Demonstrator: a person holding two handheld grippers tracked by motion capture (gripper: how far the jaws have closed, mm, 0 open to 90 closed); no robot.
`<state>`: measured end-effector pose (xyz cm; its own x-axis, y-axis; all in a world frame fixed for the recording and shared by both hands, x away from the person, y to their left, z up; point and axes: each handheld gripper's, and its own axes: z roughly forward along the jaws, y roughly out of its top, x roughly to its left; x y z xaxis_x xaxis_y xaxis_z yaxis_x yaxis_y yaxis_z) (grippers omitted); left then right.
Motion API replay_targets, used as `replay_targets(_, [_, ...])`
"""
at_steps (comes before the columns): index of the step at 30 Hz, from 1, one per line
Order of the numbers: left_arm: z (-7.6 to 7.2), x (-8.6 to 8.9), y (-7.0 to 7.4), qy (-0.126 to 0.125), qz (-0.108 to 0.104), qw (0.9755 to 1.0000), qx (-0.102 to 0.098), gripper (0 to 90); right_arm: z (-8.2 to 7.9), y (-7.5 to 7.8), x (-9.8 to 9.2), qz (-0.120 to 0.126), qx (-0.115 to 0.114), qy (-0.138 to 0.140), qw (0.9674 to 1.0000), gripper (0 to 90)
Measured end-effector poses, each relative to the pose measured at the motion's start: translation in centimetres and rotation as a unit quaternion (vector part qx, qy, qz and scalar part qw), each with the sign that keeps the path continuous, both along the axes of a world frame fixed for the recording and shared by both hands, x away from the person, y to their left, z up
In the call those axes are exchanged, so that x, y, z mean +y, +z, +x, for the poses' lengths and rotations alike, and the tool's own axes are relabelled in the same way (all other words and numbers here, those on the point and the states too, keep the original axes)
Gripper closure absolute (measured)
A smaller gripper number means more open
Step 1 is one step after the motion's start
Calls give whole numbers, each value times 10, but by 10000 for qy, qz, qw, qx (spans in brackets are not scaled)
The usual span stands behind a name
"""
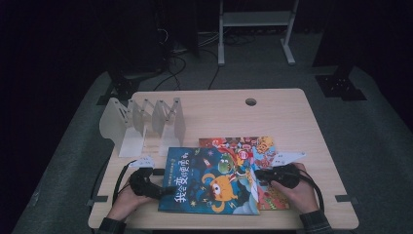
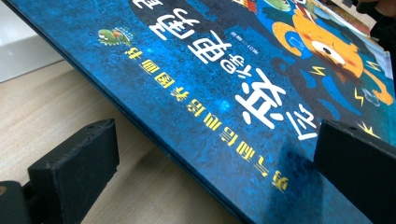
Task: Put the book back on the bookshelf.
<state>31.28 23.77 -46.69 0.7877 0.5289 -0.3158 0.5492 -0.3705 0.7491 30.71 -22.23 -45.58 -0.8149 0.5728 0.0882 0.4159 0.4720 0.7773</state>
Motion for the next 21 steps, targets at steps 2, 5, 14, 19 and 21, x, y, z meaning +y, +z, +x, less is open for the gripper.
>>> replay_targets(2, [1, 0, -1, 1, -54, 10000, 79, 0, 0, 0, 1, -2, -10, 13, 10000, 893])
replay_targets(5, [2, 0, -3, -22, -127, 9997, 203, 0, 0, 0, 3, -4, -16, 48, 10000, 893])
replay_targets(14, [3, 0, -6, -95, -189, 9992, 352, 0, -1, 0, 10, -37, -45, 111, 9999, 893])
replay_targets(19, [2, -2, -5, -170, -168, 9990, 367, 0, -3, 1, 14, -81, -62, 165, 9998, 893])
replay_targets(21, [2, -3, -5, -172, -149, 9990, 374, 0, -3, 1, 15, -102, -84, 169, 9998, 893])
